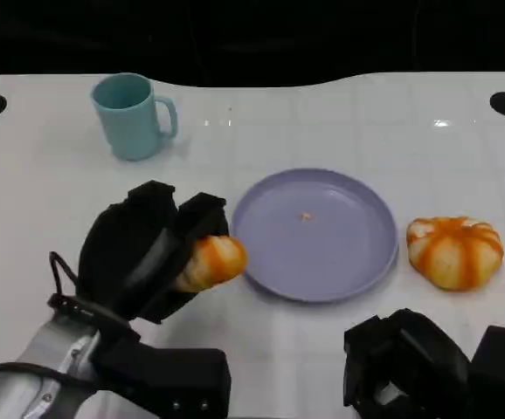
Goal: Grasp the bread from the table and place it into the plate.
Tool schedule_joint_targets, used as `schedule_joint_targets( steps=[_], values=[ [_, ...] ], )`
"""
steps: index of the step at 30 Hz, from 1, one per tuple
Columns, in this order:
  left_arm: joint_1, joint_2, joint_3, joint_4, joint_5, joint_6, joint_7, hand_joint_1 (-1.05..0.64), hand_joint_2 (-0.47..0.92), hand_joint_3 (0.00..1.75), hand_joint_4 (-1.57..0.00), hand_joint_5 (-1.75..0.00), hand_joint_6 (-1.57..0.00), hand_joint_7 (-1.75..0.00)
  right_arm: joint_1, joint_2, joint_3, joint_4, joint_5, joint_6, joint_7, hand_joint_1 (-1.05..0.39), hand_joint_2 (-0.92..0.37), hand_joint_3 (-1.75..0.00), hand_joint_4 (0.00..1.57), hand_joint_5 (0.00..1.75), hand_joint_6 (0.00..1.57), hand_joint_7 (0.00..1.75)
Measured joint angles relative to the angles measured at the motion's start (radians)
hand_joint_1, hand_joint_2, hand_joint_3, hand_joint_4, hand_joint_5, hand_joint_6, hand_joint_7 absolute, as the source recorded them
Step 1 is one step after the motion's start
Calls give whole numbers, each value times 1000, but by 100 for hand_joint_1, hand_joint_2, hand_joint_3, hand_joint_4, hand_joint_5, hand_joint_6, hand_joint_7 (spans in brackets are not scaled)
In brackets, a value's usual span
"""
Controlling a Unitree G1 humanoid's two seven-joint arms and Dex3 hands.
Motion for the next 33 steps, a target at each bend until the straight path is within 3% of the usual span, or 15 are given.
schedule_joint_targets(
  steps=[12, 23, 33],
  values=[
    [-147, -110, -21, 154, -1, -58, 55, -26, 27, 130, -92, -175, -71, -175, 7, -2, 2, -8, -17, 0, -11, -105, -9, -128, 153, 127, 157, 97],
    [-283, -236, -90, 427, 4, -77, 180, -25, 28, 146, -101, -175, -78, -175, 12, 0, 4, -10, -17, -10, -9, -105, -12, -123, 153, 127, 157, 97],
    [-377, -274, -143, 607, 11, -100, 274, -22, 25, 150, -102, -175, -78, -175, 26, 14, 6, -22, -1, 5, -4, -105, -8, -125, 155, 127, 157, 96]
  ],
)
